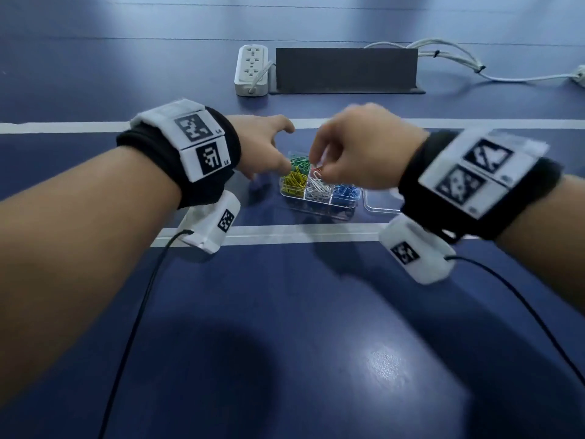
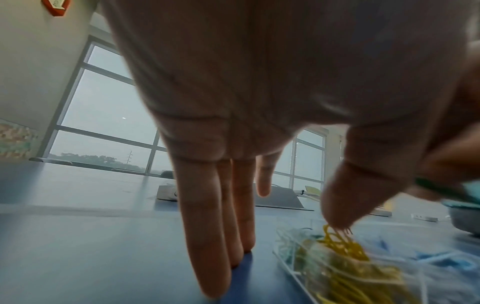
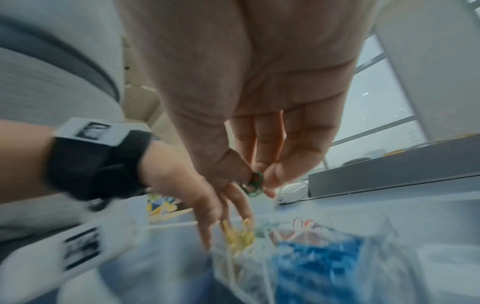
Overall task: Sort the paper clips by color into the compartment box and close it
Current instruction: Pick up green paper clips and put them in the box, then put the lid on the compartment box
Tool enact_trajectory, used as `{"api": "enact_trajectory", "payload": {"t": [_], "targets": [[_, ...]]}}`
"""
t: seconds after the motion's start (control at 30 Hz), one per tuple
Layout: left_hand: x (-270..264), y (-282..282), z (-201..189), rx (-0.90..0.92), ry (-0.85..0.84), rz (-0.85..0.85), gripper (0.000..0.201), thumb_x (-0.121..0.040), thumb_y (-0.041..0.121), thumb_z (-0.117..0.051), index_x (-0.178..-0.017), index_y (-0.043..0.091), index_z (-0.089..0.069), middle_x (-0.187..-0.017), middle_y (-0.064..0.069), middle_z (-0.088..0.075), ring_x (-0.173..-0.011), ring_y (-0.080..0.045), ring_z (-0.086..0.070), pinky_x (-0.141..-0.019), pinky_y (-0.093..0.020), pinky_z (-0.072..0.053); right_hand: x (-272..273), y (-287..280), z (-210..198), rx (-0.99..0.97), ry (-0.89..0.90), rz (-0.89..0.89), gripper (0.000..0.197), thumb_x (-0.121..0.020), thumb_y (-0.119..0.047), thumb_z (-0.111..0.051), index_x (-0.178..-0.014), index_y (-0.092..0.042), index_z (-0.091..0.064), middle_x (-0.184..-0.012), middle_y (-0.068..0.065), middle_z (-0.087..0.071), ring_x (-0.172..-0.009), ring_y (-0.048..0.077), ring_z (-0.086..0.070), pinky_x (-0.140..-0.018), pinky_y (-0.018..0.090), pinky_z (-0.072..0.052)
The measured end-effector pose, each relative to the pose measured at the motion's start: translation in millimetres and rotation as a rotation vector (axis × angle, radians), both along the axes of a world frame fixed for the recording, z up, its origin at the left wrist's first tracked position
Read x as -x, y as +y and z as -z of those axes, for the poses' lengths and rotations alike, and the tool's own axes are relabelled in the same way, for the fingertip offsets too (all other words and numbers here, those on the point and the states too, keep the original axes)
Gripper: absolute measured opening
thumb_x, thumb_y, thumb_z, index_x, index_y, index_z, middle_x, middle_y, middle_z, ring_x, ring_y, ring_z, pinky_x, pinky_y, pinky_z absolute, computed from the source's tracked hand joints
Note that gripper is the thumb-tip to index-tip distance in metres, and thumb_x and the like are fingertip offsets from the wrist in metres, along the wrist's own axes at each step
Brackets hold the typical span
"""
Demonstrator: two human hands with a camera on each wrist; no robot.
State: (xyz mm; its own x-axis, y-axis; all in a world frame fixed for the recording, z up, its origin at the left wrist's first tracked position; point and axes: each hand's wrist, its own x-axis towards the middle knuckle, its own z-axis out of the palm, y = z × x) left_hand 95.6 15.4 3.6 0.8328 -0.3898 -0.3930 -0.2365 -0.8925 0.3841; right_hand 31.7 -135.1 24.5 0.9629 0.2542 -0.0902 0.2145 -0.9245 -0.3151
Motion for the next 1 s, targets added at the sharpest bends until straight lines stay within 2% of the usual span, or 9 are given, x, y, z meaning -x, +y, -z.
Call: {"api": "enact_trajectory", "payload": {"t": [0.07, 0.17, 0.3, 0.4, 0.57, 0.73, 0.83, 0.9, 1.0], "targets": [[2, 1, -2, -0.030, 0.020, 0.037, 0.082, -0.075, 0.026, -0.069, -0.143, 0.031, -0.023, -0.111, 0.002, -0.065, -0.089, -0.020, -0.067, -0.083, -0.033, -0.055, -23, 4, 0, -0.074, -0.031, 0.064, 0.015, -0.073, -0.019, -0.066, -0.084, -0.028, -0.071, -0.073, -0.007, -0.064, -0.073, 0.013, -0.061, -0.072, 0.021, -0.046], [4, 1, 0, -0.102, -0.024, 0.077, 0.093, -0.065, 0.035, -0.080, -0.142, 0.030, -0.028, -0.116, 0.008, -0.063, -0.096, -0.016, -0.063, -0.085, -0.029, -0.046, -42, 14, 3, -0.093, -0.042, 0.104, 0.018, -0.075, -0.017, -0.066, -0.089, -0.026, -0.073, -0.079, -0.004, -0.063, -0.076, 0.013, -0.060, -0.070, 0.022, -0.045], [4, 0, 2, -0.166, -0.074, 0.078, 0.083, -0.063, 0.041, -0.080, -0.135, 0.025, -0.042, -0.124, 0.008, -0.061, -0.103, -0.017, -0.059, -0.090, -0.028, -0.042, -51, 22, 10, -0.026, -0.009, 0.094, 0.017, -0.077, -0.017, -0.066, -0.091, -0.022, -0.074, -0.085, -0.001, -0.067, -0.081, 0.016, -0.062, -0.072, 0.024, -0.049], [3, 0, 2, -0.152, -0.066, 0.060, 0.076, -0.062, 0.042, -0.080, -0.129, 0.026, -0.047, -0.122, 0.006, -0.063, -0.104, -0.020, -0.060, -0.093, -0.030, -0.045, -52, 20, 14, -0.011, 0.012, 0.106, 0.019, -0.076, -0.015, -0.066, -0.091, -0.023, -0.074, -0.086, 0.000, -0.069, -0.082, 0.016, -0.063, -0.072, 0.024, -0.050], [2, 1, 4, -0.126, -0.045, 0.036, 0.076, -0.055, 0.044, -0.084, -0.121, 0.027, -0.051, -0.118, 0.008, -0.062, -0.100, -0.020, -0.062, -0.086, -0.030, -0.046, -48, 12, 7, -0.090, -0.045, 0.097, 0.021, -0.081, -0.014, -0.062, -0.094, -0.025, -0.074, -0.082, -0.006, -0.064, -0.084, 0.012, -0.059, -0.076, 0.022, -0.045], [2, 2, 6, -0.105, -0.038, 0.043, 0.092, -0.051, 0.045, -0.086, -0.130, 0.028, -0.041, -0.120, 0.006, -0.059, -0.101, -0.019, -0.061, -0.089, -0.032, -0.047, -40, -16, -4, 0.091, -0.056, 0.043, 0.028, -0.081, -0.008, -0.052, -0.088, -0.026, -0.073, -0.075, -0.008, -0.060, -0.083, 0.016, -0.058, -0.082, 0.023, -0.044], [3, 0, 5, -0.132, -0.047, 0.084, 0.091, -0.051, 0.048, -0.085, -0.130, 0.032, -0.042, -0.122, 0.004, -0.059, -0.104, -0.020, -0.059, -0.094, -0.034, -0.046, -34, -46, -6, 0.275, 0.062, 0.064, 0.026, -0.078, -0.011, -0.058, -0.098, -0.026, -0.066, -0.092, -0.003, -0.063, -0.088, 0.020, -0.056, -0.087, 0.029, -0.046], [3, -1, 4, -0.156, -0.048, 0.093, 0.083, -0.049, 0.050, -0.085, -0.120, 0.031, -0.049, -0.120, 0.004, -0.060, -0.102, -0.020, -0.059, -0.094, -0.036, -0.047, -28, -67, -4, 0.363, 0.239, 0.102, 0.041, -0.074, -0.021, -0.071, -0.112, -0.028, -0.056, -0.107, -0.002, -0.059, -0.097, 0.021, -0.056, -0.094, 0.036, -0.046], [3, 0, 3, -0.180, -0.061, 0.096, 0.078, -0.045, 0.052, -0.086, -0.110, 0.028, -0.051, -0.118, 0.006, -0.060, -0.097, -0.018, -0.057, -0.088, -0.030, -0.046, -13, -89, 7, 0.462, 0.451, 0.134, 0.086, -0.057, -0.038, -0.084, -0.129, -0.034, -0.037, -0.114, -0.004, -0.044, -0.106, 0.022, -0.052, -0.099, 0.041, -0.043]]}}
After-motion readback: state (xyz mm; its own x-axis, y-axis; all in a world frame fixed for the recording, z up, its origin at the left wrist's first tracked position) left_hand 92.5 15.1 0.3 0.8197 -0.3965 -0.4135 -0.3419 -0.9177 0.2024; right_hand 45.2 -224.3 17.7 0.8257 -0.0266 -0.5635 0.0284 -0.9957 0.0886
